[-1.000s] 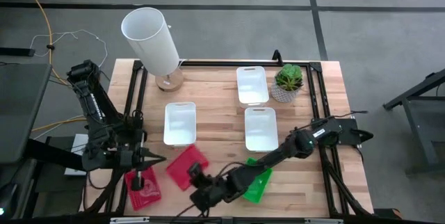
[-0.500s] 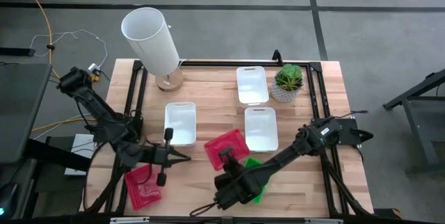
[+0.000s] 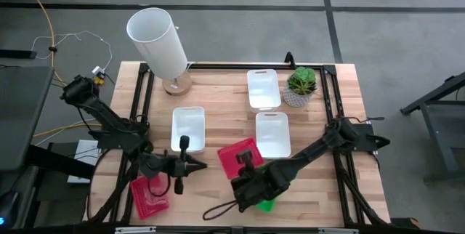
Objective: Stack baskets by color
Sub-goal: Stack the right red bin on the left red bin
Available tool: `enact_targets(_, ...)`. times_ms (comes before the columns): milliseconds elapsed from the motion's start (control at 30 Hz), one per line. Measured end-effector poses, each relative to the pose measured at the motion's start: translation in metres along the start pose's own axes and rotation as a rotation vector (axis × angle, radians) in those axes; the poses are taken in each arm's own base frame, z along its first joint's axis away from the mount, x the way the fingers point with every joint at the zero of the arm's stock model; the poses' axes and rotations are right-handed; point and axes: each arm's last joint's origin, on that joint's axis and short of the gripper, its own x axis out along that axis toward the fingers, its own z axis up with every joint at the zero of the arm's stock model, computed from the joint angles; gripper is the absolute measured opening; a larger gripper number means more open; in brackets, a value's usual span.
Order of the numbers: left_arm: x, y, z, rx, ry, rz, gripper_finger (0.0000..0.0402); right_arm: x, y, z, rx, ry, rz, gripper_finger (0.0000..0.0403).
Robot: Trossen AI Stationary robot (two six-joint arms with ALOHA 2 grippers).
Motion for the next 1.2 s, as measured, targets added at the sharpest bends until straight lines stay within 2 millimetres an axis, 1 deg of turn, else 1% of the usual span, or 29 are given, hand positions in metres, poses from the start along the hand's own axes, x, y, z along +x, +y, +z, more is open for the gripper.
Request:
enact_targets(67,0.004,0.0,-0.003,0.037,0.017,-0.003,0.003,0.001,0.001,-0.002,-0.004,-0.023,0.042,0.0)
enact_targets(200,0.014,0.002,-0.003,0.069,0.06,-0.026,0.0084,0.005,0.005,-0.003,-0.03,-0.04,0.071,0.0)
enact_targets(300,0.024,0.003,0.008,0.081,0.103,-0.052,0.0127,0.006,0.005,-0.001,-0.035,-0.062,0.1,0.0)
enact_targets(400,0.038,-0.002,0.016,0.118,0.197,-0.111,0.0161,0.006,0.005,0.0,-0.039,-0.073,0.098,0.0)
enact_targets(533,0.055,-0.003,0.022,0.139,0.326,-0.133,0.0186,0.006,0.005,0.0,-0.045,-0.074,0.098,0.0)
enact_targets(600,0.063,-0.002,0.02,0.152,0.382,-0.13,0.0191,0.006,0.005,0.001,-0.047,-0.076,0.099,0.0)
enact_targets(667,0.07,0.0,0.022,0.146,0.396,-0.12,0.0193,0.006,0.006,0.001,-0.059,-0.083,0.098,0.0)
enact_targets(767,0.075,0.004,0.023,0.136,0.402,-0.131,0.0193,0.005,0.006,0.002,-0.065,-0.089,0.116,0.0)
enact_targets(867,0.077,0.007,0.021,0.114,0.405,-0.204,0.0192,0.005,0.007,0.002,-0.065,-0.097,0.132,0.0)
enact_targets(967,0.079,0.008,0.02,0.099,0.406,-0.248,0.0173,0.005,0.007,0.002,-0.084,-0.098,0.128,0.0)
enact_targets(1067,0.078,0.007,0.02,0.116,0.403,-0.279,0.0122,0.005,0.007,0.003,-0.089,-0.1,0.125,0.0)
enact_targets(1167,0.077,0.006,0.021,0.16,0.395,-0.304,0.0043,0.005,0.007,0.003,-0.083,-0.098,0.123,0.0003)
enact_targets(1200,0.077,0.005,0.02,0.175,0.392,-0.315,0.0023,0.006,0.006,0.002,-0.081,-0.095,0.119,0.0005)
